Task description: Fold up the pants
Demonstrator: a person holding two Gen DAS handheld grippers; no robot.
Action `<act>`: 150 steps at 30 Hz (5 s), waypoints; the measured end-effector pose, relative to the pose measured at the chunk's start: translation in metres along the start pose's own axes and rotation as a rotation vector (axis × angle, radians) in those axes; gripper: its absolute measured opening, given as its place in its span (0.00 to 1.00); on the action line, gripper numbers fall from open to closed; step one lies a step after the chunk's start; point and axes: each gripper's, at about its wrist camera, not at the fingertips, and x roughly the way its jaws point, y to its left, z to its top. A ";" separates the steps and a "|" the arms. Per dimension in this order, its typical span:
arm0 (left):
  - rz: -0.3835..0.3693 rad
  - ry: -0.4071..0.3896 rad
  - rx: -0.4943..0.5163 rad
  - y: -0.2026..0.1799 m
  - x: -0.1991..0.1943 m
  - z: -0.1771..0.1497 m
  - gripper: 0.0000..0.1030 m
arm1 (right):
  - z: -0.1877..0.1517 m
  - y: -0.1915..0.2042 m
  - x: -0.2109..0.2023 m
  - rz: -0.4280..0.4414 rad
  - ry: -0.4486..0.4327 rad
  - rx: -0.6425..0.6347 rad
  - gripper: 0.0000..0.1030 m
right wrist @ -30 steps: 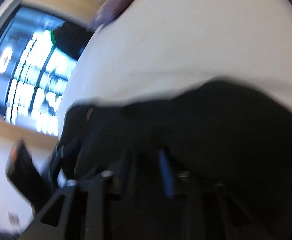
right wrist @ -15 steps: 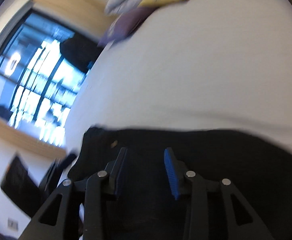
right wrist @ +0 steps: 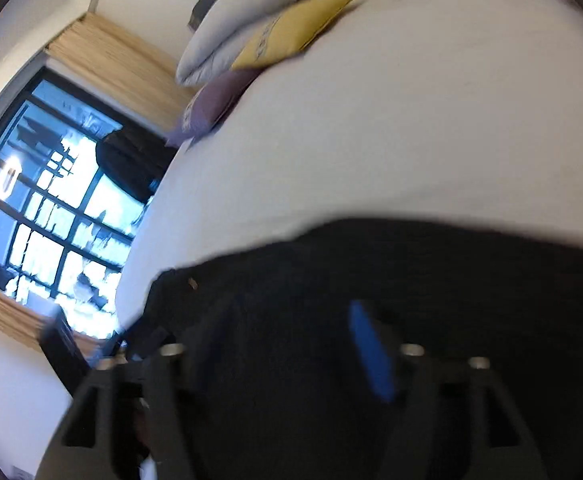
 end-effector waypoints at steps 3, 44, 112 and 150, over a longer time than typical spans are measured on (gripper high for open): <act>-0.107 0.067 0.092 -0.060 0.015 -0.014 0.94 | -0.047 -0.091 -0.050 -0.026 -0.079 0.180 0.28; -0.118 -0.025 0.084 -0.081 -0.058 -0.009 0.95 | -0.171 -0.293 -0.294 -0.040 -0.531 0.818 0.64; -0.743 0.408 -0.349 -0.156 0.076 0.021 0.37 | -0.153 0.012 -0.097 -0.666 -0.227 -0.660 0.09; -0.467 0.153 -0.186 -0.097 -0.008 0.011 0.13 | -0.088 -0.016 -0.196 -0.217 -0.262 -0.216 0.59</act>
